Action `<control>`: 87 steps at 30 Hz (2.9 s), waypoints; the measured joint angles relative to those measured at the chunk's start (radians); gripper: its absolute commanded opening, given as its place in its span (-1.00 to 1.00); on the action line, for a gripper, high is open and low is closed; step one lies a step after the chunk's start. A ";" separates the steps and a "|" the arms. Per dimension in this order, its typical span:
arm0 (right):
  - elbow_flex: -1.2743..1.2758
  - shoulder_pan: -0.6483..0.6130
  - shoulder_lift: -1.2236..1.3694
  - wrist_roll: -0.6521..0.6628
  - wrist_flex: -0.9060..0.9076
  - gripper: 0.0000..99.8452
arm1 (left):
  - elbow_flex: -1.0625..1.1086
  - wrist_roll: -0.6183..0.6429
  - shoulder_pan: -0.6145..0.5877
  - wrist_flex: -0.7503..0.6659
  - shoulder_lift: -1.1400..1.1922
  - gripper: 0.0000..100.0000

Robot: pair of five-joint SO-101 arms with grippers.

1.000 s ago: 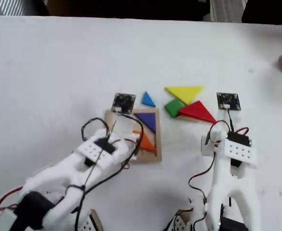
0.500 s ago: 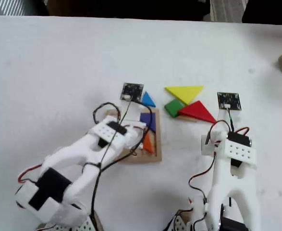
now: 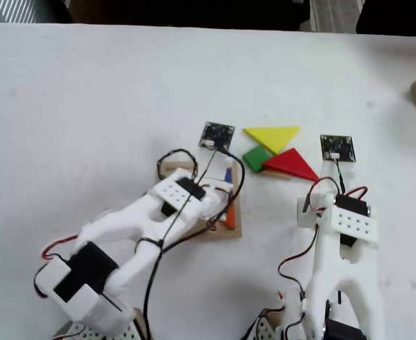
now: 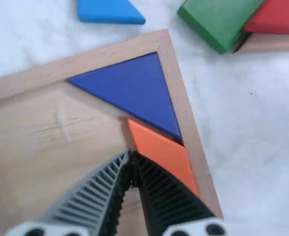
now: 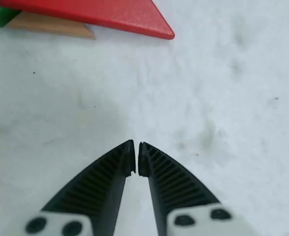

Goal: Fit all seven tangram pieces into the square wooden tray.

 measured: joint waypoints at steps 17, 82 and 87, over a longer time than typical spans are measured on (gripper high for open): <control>0.000 0.000 0.000 0.000 0.000 -0.96 | 0.087 0.002 0.000 0.100 -0.212 -0.95; -0.888 0.064 0.411 0.129 0.646 -0.77 | 0.404 -0.196 -0.779 -0.163 -0.578 -0.59; -0.913 0.023 0.500 0.032 0.646 -0.77 | 0.261 -0.196 -0.779 -0.110 -0.353 -0.57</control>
